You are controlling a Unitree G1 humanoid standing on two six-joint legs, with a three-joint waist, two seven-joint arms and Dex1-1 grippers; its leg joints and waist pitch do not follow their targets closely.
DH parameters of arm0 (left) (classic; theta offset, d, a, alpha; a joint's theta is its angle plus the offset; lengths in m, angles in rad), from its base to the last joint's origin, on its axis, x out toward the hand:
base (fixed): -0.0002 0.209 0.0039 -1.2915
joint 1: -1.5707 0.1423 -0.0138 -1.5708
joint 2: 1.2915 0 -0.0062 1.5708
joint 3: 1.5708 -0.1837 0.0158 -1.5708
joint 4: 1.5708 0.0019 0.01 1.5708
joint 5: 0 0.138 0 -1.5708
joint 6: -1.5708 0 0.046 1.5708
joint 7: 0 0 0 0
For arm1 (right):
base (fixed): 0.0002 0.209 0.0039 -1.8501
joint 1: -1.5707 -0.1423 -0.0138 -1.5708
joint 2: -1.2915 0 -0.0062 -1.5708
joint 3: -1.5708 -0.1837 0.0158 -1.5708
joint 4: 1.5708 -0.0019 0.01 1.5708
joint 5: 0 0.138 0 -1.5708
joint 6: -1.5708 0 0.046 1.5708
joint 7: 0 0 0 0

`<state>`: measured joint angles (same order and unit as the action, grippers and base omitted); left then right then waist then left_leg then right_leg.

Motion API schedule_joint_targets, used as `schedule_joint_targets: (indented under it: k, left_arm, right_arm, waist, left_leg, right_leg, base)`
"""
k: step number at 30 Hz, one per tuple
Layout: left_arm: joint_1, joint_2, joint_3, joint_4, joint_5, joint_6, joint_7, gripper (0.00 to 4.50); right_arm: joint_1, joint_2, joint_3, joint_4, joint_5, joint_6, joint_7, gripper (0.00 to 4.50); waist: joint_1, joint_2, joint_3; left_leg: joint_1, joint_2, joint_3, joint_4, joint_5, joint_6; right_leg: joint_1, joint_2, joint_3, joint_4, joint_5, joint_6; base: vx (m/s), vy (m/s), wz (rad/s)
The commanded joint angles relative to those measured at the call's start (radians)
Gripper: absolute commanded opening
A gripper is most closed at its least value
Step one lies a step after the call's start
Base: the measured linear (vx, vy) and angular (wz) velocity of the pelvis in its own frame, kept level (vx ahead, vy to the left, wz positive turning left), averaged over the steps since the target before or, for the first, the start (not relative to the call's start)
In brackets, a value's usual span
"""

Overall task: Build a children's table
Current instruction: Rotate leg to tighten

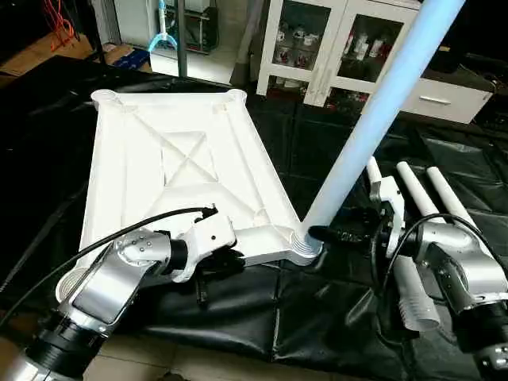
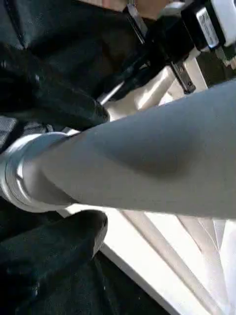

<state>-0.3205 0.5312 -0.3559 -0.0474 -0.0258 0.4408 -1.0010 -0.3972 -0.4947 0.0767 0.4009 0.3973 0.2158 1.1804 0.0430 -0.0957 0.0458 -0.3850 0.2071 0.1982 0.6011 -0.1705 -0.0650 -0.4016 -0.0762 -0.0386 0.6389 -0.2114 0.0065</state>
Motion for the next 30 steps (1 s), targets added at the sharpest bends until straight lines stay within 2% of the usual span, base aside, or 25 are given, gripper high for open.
schedule_joint_targets:
  k: [1,3,8,9,15,20,21,23,24,26,27,29,30]
  left_arm:
    - [0.017,-0.010,-0.028,-0.022,-0.029,-0.018,-0.032,0.00]
    - [0.017,-0.009,-0.028,-0.023,-0.029,-0.018,-0.034,0.00]
    - [0.017,-0.007,-0.032,-0.022,-0.029,-0.019,-0.040,0.00]
    - [0.017,-0.007,-0.033,-0.023,-0.029,-0.018,-0.040,0.00]
    - [0.016,-0.006,-0.036,-0.026,-0.029,-0.015,-0.044,0.00]
    - [0.012,-0.024,-0.030,-0.033,-0.032,0.016,-0.021,0.00]
    - [-0.001,-0.052,-0.020,-0.034,-0.024,0.078,0.028,0.00]
    - [-0.014,-0.083,-0.007,-0.030,-0.019,0.133,0.075,0.00]
    - [-0.034,-0.135,0.014,-0.027,-0.017,0.199,0.141,0.00]
    - [-0.051,-0.184,0.033,-0.025,-0.018,0.248,0.196,0.00]
    - [-0.065,-0.213,0.040,-0.022,-0.011,0.281,0.231,0.00]
    - [-0.071,-0.225,0.042,-0.020,-0.006,0.296,0.245,0.00]
    - [-0.081,-0.247,0.046,-0.016,0.008,0.322,0.277,0.00]
  right_arm:
    - [-0.012,-0.024,-0.006,0.012,0.001,0.003,0.006,2.51]
    - [-0.014,-0.025,-0.005,0.018,0.001,0.003,0.010,2.27]
    - [-0.012,-0.023,-0.005,0.030,-0.009,0.001,0.027,2.01]
    - [-0.011,-0.022,-0.006,0.033,-0.011,0.000,0.030,1.97]
    - [0.001,-0.008,-0.007,0.042,-0.025,-0.009,0.013,1.92]
    - [0.002,0.023,-0.031,0.071,-0.046,-0.028,-0.087,1.91]
    - [-0.004,0.052,-0.048,0.108,-0.079,-0.050,-0.200,1.90]
    - [-0.009,0.077,-0.057,0.129,-0.103,-0.053,-0.291,1.90]
    - [-0.012,0.123,-0.077,0.149,-0.117,-0.029,-0.420,1.89]
    - [-0.015,0.166,-0.096,0.165,-0.126,0.001,-0.537,1.88]
    - [-0.023,0.206,-0.106,0.193,-0.147,-0.003,-0.647,1.88]
    - [-0.027,0.223,-0.111,0.207,-0.155,-0.008,-0.692,1.88]
    - [-0.041,0.262,-0.121,0.243,-0.173,-0.028,-0.798,1.87]
  waist:
    - [-0.001,0.000,-0.055]
    - [0.000,0.000,-0.055]
    - [0.000,0.002,-0.057]
    - [0.001,0.005,-0.058]
    - [0.000,0.002,-0.058]
    - [-0.004,0.003,-0.055]
    - [-0.010,0.004,-0.052]
    - [-0.016,0.002,-0.052]
    - [-0.019,-0.005,-0.051]
    - [-0.026,0.000,-0.050]
    - [-0.033,-0.004,-0.053]
    - [-0.038,-0.003,-0.051]
    - [-0.039,-0.002,-0.050]
  left_leg:
    - [0.020,0.029,-0.011,-0.065,-0.187,0.032]
    - [0.021,0.029,-0.011,-0.065,-0.191,0.029]
    - [0.022,0.029,-0.010,-0.064,-0.185,0.030]
    - [0.022,0.029,-0.011,-0.064,-0.184,0.029]
    - [0.021,0.028,-0.010,-0.063,-0.180,0.030]
    - [0.022,0.029,-0.010,-0.065,-0.202,0.019]
    - [0.022,0.030,-0.011,-0.069,-0.231,0.000]
    - [0.021,0.028,-0.015,-0.071,-0.262,-0.021]
    - [0.020,0.028,-0.014,-0.071,-0.266,-0.026]
    - [0.021,0.025,-0.018,-0.072,-0.282,-0.046]
    - [0.017,0.023,-0.022,-0.073,-0.289,-0.050]
    - [0.019,0.022,-0.022,-0.072,-0.315,-0.045]
    - [0.020,0.021,-0.023,-0.072,-0.324,-0.044]
  right_leg:
    - [0.036,-0.048,0.036,-0.080,-0.143,-0.205]
    - [0.035,-0.048,0.036,-0.081,-0.154,-0.203]
    - [0.036,-0.047,0.036,-0.079,-0.138,-0.208]
    - [0.036,-0.048,0.035,-0.078,-0.136,-0.209]
    - [0.037,-0.047,0.036,-0.078,-0.125,-0.213]
    - [0.033,-0.047,0.035,-0.080,-0.152,-0.210]
    - [0.030,-0.048,0.036,-0.084,-0.198,-0.201]
    - [0.031,-0.049,0.034,-0.090,-0.258,-0.185]
    - [0.031,-0.049,0.034,-0.091,-0.278,-0.177]
    - [0.027,-0.050,0.035,-0.094,-0.327,-0.157]
    - [0.030,-0.049,0.032,-0.098,-0.343,-0.136]
    - [0.024,-0.049,0.032,-0.104,-0.366,-0.119]
    - [0.022,-0.048,0.031,-0.106,-0.376,-0.115]
  base:
    - [0.000,0.000,0.00]
    - [0.000,0.000,0.00]
    - [0.000,0.000,0.00]
    - [0.000,0.000,0.00]
    - [0.000,0.000,0.00]
    - [0.000,0.000,0.00]
    - [0.000,0.000,0.00]
    - [0.000,0.000,0.00]
    - [0.000,0.000,0.00]
    - [0.000,0.000,0.00]
    - [0.000,0.000,0.00]
    - [0.000,0.000,0.00]
    - [0.000,0.000,0.00]
